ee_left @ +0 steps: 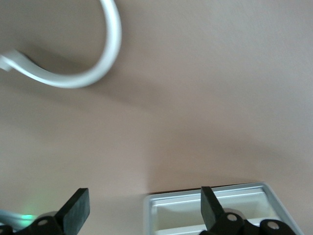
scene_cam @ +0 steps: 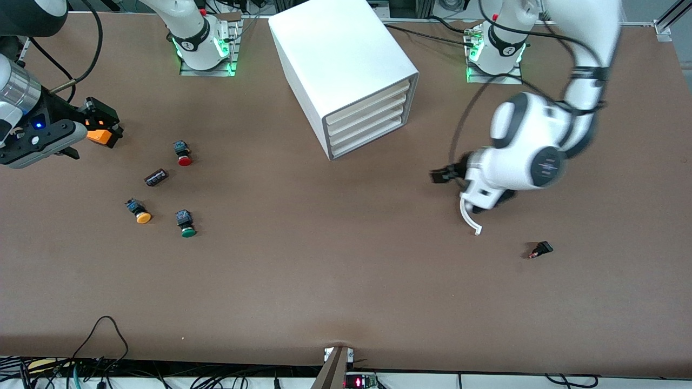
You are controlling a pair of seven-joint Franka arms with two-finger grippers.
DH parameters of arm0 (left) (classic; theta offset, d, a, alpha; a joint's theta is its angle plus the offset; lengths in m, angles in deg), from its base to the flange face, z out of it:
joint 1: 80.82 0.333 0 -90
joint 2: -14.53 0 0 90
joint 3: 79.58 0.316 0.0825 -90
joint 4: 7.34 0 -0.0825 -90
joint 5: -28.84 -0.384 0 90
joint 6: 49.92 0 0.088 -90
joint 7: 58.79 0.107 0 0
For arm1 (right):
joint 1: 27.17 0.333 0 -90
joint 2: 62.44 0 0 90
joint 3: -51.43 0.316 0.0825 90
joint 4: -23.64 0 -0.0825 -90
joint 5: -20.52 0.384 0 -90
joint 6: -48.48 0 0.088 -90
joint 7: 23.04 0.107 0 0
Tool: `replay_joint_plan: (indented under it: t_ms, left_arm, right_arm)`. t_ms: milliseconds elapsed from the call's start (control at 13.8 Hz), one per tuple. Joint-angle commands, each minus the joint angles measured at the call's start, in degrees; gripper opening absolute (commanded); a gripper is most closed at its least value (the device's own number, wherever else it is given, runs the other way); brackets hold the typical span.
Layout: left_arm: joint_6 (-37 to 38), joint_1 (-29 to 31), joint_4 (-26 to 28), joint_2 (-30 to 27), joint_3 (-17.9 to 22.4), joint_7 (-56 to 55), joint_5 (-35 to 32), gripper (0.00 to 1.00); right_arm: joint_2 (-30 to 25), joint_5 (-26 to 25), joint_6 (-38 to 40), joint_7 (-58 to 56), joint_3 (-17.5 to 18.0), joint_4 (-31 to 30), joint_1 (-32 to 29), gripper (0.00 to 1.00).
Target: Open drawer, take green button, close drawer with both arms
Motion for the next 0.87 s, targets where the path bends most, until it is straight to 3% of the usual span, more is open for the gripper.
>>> replay_joint_plan:
  t_ms: [0,291,509,799]
  left_arm:
    - [8.38,5.42,-4.85,-0.56,-0.82,6.83,-4.84,1.00]
    - [15.77,11.58,-6.44,-5.91,-1.52,12.91,-13.18,1.00]
    - [19.12,13.00,-6.09,-11.18,-1.43,16.26,-18.64,1.00]
    - [21.15,13.26,-5.74,-17.17,-0.90,16.26,-19.97,1.00]
  right_arm:
    - [-1.94,-1.01,0.44,0.23,6.35,-1.04,-6.68,1.00]
    - [-2.73,-0.92,0.53,0.05,11.10,-1.30,-11.78,1.00]
    - [-2.73,-0.74,0.44,0.76,11.02,-0.86,-11.79,1.00]
    - [-2.29,-0.66,0.35,0.93,11.02,-0.25,-11.79,1.00]
